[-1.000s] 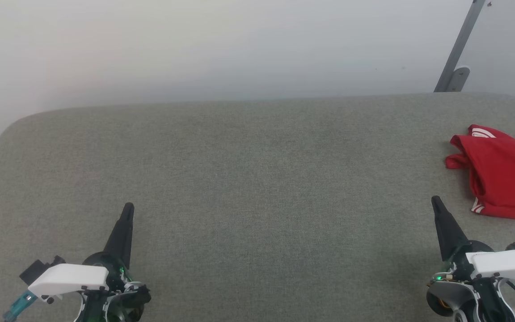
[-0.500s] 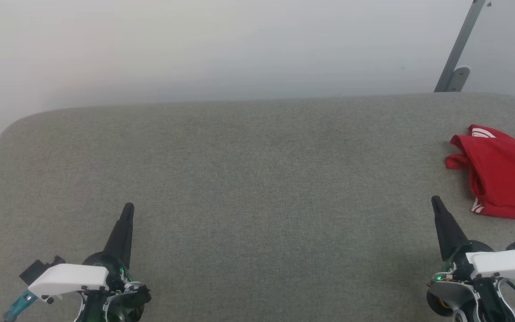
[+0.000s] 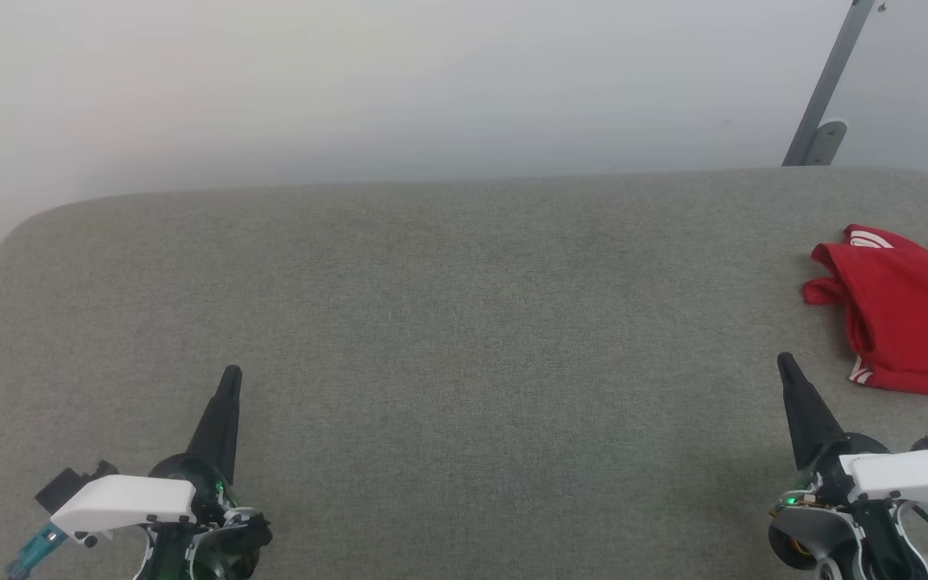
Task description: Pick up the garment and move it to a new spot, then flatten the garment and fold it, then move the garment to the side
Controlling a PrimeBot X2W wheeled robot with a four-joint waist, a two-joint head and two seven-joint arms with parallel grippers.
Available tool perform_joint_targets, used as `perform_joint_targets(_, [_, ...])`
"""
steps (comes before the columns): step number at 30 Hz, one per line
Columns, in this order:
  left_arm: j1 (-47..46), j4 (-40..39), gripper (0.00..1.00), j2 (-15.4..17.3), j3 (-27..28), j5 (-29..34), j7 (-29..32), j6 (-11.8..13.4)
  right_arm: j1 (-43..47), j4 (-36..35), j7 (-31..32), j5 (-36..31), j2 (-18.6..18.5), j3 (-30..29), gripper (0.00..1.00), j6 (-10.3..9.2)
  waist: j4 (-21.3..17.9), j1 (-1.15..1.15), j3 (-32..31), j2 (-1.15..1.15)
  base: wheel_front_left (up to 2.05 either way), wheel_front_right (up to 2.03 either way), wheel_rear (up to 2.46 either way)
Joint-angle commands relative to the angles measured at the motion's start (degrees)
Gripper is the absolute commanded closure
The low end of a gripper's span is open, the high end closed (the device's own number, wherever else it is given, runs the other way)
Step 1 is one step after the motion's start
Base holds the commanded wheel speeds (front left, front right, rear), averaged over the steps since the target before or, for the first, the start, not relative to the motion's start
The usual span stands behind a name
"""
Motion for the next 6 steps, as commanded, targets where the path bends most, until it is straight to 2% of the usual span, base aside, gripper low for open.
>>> perform_joint_targets(1, [-0.66,-0.03,1.0,-0.1,-0.01,-0.2,0.18,0.0,-0.34,-0.18,0.17,0.23,0.18,-0.06,1.0,0.02,0.0,0.0,0.0,0.0,0.0,0.0,0.0])
perform_joint_targets(6, [-0.66,-0.03,1.0,-0.1,-0.01,-0.2,0.18,0.0,-0.34,-0.18,0.17,0.23,0.18,-0.06,1.0,0.02,0.0,0.0,0.0,0.0,0.0,0.0,0.0])
